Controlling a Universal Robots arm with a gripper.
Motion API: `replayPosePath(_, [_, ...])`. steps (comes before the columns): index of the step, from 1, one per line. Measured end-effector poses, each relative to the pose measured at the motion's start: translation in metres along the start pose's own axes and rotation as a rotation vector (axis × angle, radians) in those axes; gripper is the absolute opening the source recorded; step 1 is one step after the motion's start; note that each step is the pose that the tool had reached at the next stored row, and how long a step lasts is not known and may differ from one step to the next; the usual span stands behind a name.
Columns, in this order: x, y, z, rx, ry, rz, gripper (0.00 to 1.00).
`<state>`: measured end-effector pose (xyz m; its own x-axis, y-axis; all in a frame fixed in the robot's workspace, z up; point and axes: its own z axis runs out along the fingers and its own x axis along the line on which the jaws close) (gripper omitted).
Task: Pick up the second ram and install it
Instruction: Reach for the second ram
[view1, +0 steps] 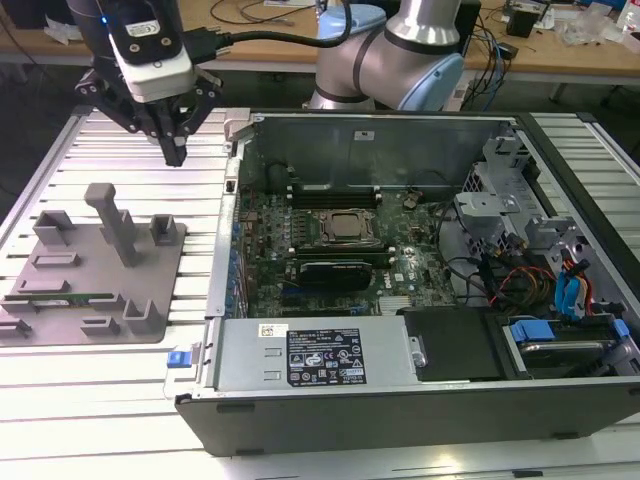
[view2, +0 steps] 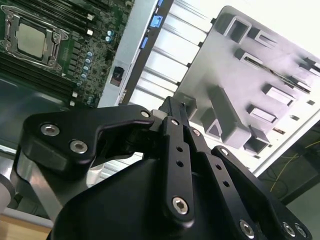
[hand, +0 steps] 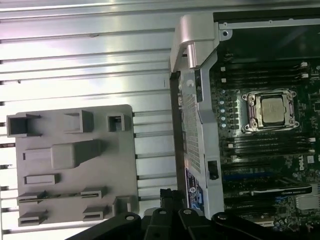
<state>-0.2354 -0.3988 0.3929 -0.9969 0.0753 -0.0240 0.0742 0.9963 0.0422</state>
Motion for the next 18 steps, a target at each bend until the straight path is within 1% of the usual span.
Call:
replayPosePath(2, [0.0023,-0.0002,-0.0001,0.0001,0.0,0.0,0.08])
replayPosePath(6, [0.0104,-0.0008,-0.0002,0.0,0.0,0.0,0.08])
replayPosePath(9, [0.0209,-0.0016,-0.0004,0.0,0.0,0.0,0.08])
replayPosePath(10, [0.0256,-0.0019,-0.0005,0.0001,0.0,0.0,0.08])
replayPosePath(11, [0.0276,-0.0021,-0.0005,0.0,0.0,0.0,0.08])
replayPosePath(13, [0.0357,-0.0027,-0.0007,0.0,0.0,0.0,0.08])
replayPosePath(14, [0.0411,-0.0031,-0.0008,0.0,0.0001,0.0,0.08])
replayPosePath(16, [0.0445,-0.0034,-0.0009,0.0,0.0,0.0,0.08])
replayPosePath(18, [0.0506,-0.0038,-0.0009,0.0,0.0,0.0,0.08])
